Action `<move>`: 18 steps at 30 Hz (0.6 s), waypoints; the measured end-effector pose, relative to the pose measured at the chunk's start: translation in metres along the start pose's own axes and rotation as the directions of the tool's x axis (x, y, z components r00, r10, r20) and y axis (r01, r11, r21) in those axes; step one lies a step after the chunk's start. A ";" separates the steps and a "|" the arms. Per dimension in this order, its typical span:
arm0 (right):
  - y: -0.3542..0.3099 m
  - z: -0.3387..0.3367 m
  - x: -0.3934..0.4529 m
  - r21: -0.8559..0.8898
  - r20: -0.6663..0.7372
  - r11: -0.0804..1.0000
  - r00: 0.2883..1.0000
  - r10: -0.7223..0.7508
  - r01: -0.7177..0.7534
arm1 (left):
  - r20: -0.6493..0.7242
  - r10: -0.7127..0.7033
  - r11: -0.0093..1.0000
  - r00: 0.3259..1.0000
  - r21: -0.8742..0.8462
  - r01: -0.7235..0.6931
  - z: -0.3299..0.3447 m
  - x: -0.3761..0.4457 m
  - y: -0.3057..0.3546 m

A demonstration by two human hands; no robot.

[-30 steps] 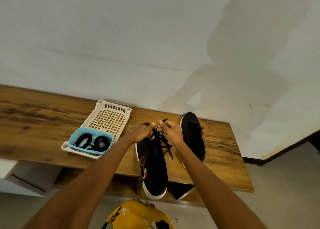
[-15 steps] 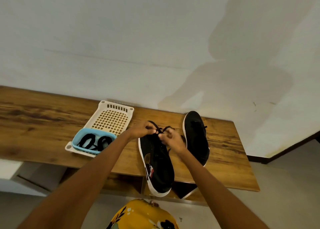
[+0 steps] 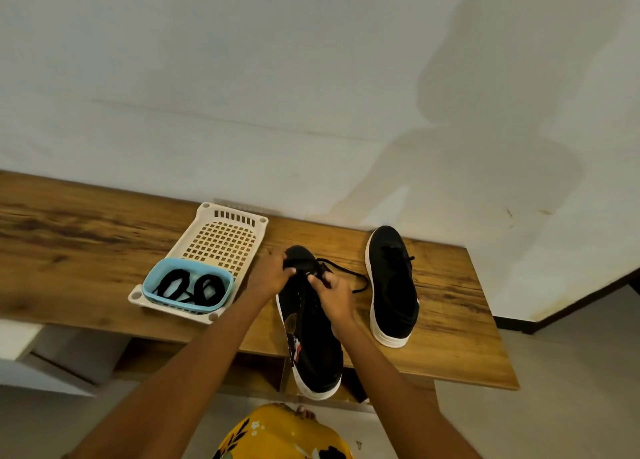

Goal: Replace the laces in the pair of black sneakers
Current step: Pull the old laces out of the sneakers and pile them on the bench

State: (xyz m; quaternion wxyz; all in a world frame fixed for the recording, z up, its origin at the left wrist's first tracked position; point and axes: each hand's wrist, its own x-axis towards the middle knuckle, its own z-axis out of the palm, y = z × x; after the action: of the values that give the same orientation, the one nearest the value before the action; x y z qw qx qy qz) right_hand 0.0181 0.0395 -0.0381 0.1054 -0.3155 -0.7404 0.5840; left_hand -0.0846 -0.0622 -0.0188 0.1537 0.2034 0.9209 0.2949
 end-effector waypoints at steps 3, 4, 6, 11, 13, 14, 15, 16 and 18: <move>0.005 0.000 -0.005 0.165 -0.003 0.986 0.999 0.039 -0.038 | -0.011 -0.074 0.997 0.997 -0.036 0.074 0.008 -0.004 -0.002; 0.005 0.000 -0.005 0.199 -0.002 0.979 0.999 0.045 -0.044 | -0.033 -0.092 0.992 0.995 -0.084 0.089 0.008 -0.004 -0.003; 0.001 -0.002 -0.006 0.261 -0.007 0.964 0.998 0.055 -0.052 | -0.056 -0.152 0.967 0.987 -0.215 0.137 0.008 -0.005 -0.004; 0.003 0.001 -0.007 0.380 -0.037 0.913 0.984 0.176 -0.149 | -0.027 -0.068 0.982 0.997 -0.180 0.062 0.004 -0.014 -0.016; 0.003 0.001 -0.008 0.408 -0.036 0.900 0.982 0.187 -0.157 | 0.043 -0.040 0.997 0.998 0.063 0.038 0.003 -0.019 -0.022; 0.002 0.000 -0.008 0.417 -0.030 0.895 0.982 0.185 -0.155 | 0.079 -0.051 0.983 0.996 0.182 0.036 0.003 -0.021 -0.025; 0.001 -0.001 -0.007 0.432 -0.024 0.889 0.983 0.181 -0.154 | 0.111 -0.066 0.965 0.992 0.258 0.035 0.003 -0.023 -0.027; 0.000 -0.003 -0.007 0.437 -0.017 0.886 0.983 0.182 -0.157 | 0.109 -0.060 0.955 0.992 0.296 0.025 0.004 -0.024 -0.027; -0.001 -0.005 -0.005 0.446 -0.006 0.881 0.984 0.181 -0.159 | 0.043 0.008 0.963 0.999 0.268 -0.020 0.003 -0.025 -0.022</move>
State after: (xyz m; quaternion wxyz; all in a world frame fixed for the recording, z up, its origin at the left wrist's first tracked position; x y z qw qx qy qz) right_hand 0.0244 0.0403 -0.0342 0.1403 -0.3606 -0.5548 0.7366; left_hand -0.0683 -0.0886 -0.0302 0.1416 0.2350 0.9475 0.1642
